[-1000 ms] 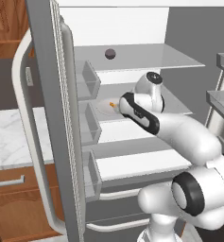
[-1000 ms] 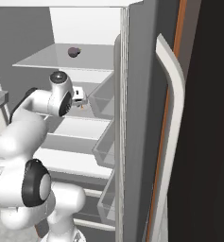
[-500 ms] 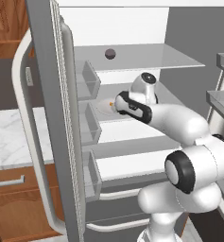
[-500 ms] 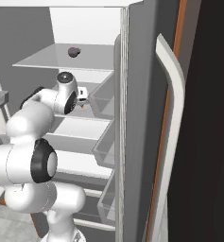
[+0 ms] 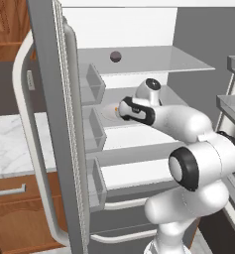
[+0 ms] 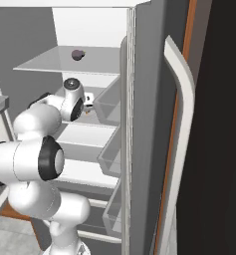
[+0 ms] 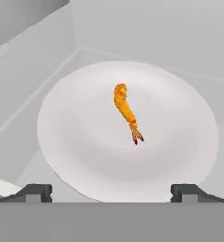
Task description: Retrieve the shrimp from the fridge and place it on the cutting board.
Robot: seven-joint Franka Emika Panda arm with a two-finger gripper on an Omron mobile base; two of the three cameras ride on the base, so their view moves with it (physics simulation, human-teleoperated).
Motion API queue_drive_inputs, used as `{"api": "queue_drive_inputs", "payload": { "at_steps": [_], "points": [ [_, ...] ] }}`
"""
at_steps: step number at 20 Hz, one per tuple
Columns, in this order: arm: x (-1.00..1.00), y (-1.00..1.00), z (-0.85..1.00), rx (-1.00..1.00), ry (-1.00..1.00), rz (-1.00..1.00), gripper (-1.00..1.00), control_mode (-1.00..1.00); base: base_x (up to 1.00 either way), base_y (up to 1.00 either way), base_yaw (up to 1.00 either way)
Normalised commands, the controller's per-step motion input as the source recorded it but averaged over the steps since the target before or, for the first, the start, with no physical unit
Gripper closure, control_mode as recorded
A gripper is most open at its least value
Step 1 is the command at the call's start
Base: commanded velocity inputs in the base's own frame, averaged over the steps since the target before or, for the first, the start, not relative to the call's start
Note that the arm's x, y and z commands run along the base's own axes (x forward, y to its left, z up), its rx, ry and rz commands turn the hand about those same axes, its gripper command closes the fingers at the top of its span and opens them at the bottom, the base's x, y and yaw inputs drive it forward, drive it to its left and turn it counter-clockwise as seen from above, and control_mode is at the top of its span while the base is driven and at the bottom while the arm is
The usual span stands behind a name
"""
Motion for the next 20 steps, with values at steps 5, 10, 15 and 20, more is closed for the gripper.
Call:
{"api": "queue_drive_inputs", "payload": {
  "at_steps": [5,10,15,20],
  "points": [
    [0.28,0.00,0.00,0.00,0.00,0.00,-1.00,-1.00,0.00,0.00,0.00],
    [0.32,0.00,-0.01,0.00,0.00,0.00,-1.00,-1.00,0.00,0.00,0.00],
    [0.30,0.01,-0.15,0.00,0.00,0.00,-1.00,-1.00,0.00,0.00,0.00],
    [0.27,0.02,-0.19,0.00,0.00,0.00,-1.00,-1.00,0.00,0.00,0.00]
  ]
}}
